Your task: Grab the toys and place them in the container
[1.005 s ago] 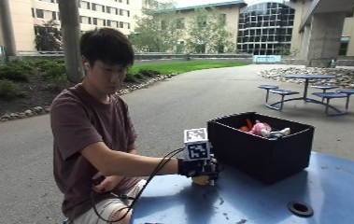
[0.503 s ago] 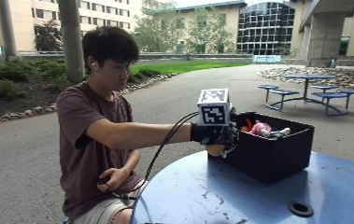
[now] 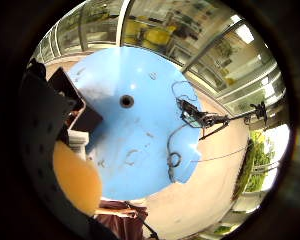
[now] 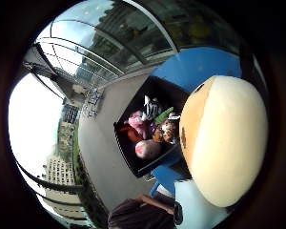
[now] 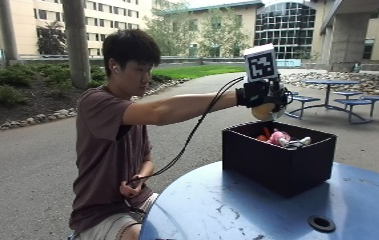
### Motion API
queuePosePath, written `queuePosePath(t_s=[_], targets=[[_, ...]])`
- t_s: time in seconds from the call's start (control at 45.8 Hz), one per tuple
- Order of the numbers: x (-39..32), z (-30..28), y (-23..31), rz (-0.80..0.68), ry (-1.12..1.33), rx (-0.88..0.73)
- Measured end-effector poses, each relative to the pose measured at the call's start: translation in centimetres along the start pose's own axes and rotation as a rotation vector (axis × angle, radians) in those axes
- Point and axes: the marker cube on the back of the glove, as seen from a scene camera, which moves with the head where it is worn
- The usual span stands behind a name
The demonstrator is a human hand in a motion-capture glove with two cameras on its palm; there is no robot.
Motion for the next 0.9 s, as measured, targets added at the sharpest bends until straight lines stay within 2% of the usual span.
queuePosePath(t_s=[0.219, 0.415, 0.503, 0.568, 0.656, 0.787, 0.896], targets=[[-8.4, 1.6, -2.7, -0.128, -0.019, -0.022], [-13.9, 4.8, -4.0, -0.154, -0.032, -0.06], [-13.7, 5.7, -4.6, -0.143, 0.07, -0.049], [-12.2, 6.1, -5.5, -0.029, 0.226, -0.021], [-13.1, 6.1, -6.1, -0.072, 0.093, -0.004], [-12.7, 7.3, -7.3, -0.026, 0.141, 0.006], [-13.9, 8.9, -8.4, -0.022, 0.095, -0.056]])
